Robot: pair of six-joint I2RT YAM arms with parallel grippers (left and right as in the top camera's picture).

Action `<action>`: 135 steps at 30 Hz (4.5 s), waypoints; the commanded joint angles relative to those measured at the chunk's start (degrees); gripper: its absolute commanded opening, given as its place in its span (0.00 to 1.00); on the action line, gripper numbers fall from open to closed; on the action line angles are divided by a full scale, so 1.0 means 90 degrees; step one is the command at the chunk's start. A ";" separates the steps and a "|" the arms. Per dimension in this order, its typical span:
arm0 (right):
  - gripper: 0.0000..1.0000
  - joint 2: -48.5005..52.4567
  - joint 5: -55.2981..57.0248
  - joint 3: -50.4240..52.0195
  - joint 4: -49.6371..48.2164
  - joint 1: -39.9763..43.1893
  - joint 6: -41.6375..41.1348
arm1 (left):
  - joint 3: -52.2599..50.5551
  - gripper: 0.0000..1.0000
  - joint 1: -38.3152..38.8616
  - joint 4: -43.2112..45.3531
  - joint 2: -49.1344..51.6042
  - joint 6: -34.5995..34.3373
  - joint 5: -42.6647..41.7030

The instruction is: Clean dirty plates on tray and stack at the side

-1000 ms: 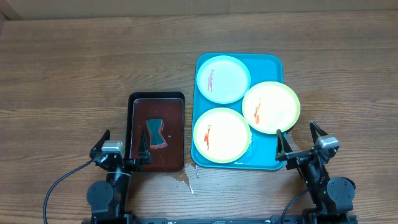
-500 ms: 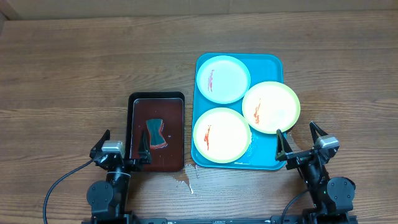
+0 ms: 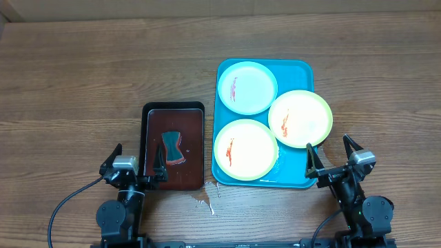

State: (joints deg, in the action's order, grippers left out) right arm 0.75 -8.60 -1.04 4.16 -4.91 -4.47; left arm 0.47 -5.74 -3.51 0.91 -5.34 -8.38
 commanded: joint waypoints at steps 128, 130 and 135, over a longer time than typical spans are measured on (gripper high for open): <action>1.00 0.0634 -0.1224 -0.1661 -0.0034 0.0000 -0.0495 | 0.1520 1.00 -0.0039 -0.0408 0.0607 -0.0787 -0.0988; 1.00 0.1219 -0.1270 -0.2319 0.0182 0.0000 -0.0498 | 0.2169 1.00 -0.0039 -0.0828 0.1163 -0.0784 -0.1020; 1.00 0.3101 -0.1389 -0.4476 0.2013 0.0000 -0.0495 | 0.4291 1.00 -0.0039 -0.2620 0.3099 -0.0612 -0.1173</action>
State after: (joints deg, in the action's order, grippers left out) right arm 21.04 -20.14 -32.49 17.15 -4.91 -8.69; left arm 30.00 -5.74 -22.44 20.78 -11.79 -16.84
